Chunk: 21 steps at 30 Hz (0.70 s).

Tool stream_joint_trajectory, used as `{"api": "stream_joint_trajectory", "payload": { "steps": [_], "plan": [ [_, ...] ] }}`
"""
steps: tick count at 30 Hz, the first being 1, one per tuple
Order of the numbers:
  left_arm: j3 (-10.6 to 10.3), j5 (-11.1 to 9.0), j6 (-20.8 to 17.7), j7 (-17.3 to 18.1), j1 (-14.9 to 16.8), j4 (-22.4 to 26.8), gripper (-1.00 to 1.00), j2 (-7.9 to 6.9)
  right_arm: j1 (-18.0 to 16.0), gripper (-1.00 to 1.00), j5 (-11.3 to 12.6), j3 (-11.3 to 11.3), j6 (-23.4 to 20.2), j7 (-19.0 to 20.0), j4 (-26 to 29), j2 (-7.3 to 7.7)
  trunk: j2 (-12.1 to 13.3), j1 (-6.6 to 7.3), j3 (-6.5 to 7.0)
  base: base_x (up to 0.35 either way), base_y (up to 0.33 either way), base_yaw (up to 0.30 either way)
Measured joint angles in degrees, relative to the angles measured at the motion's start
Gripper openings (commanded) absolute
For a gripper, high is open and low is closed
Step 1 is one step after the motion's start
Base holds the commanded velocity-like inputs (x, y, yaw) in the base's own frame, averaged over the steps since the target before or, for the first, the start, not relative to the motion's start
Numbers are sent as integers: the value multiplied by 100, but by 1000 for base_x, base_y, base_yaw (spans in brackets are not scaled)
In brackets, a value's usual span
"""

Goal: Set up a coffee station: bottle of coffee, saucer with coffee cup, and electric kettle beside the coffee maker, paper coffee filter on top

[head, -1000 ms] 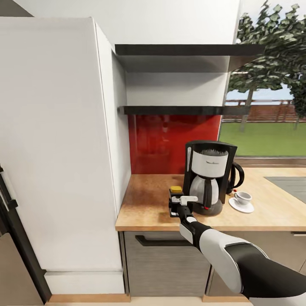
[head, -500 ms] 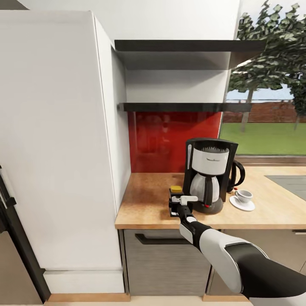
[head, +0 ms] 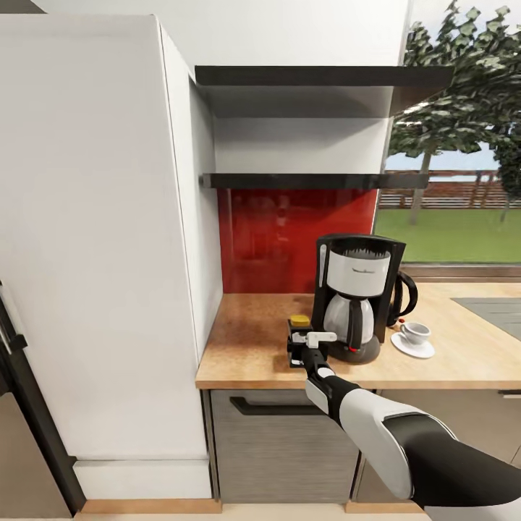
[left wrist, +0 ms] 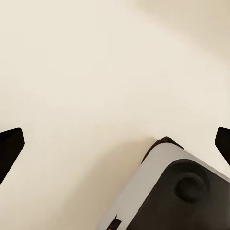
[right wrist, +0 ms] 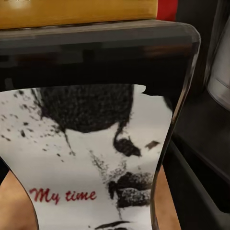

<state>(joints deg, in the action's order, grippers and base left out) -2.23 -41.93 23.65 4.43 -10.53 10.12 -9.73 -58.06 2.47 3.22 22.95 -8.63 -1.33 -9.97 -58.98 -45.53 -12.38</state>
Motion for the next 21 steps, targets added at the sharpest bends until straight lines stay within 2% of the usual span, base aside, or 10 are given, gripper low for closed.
{"api": "stream_joint_trajectory", "payload": {
  "steps": [2,3,14,21],
  "plan": [
    [0,0,0,0,0,0,100,0,0,-100,-5,-1,-1,-1,1,0,0,0,0,0,0,0],
    [0,0,0,-1,0,-1,100,0,0,100,-5,-1,-1,-1,1,0,0,0,0,0,0,0],
    [0,0,0,0,0,-8,100,0,6,100,32,-5,-5,-25,-58,0,2,-1,-1,-4,0,0],
    [0,0,0,1,1,-9,100,0,6,100,33,-6,-16,-25,-58,0,2,-4,-1,-244,0,0]
  ]
}}
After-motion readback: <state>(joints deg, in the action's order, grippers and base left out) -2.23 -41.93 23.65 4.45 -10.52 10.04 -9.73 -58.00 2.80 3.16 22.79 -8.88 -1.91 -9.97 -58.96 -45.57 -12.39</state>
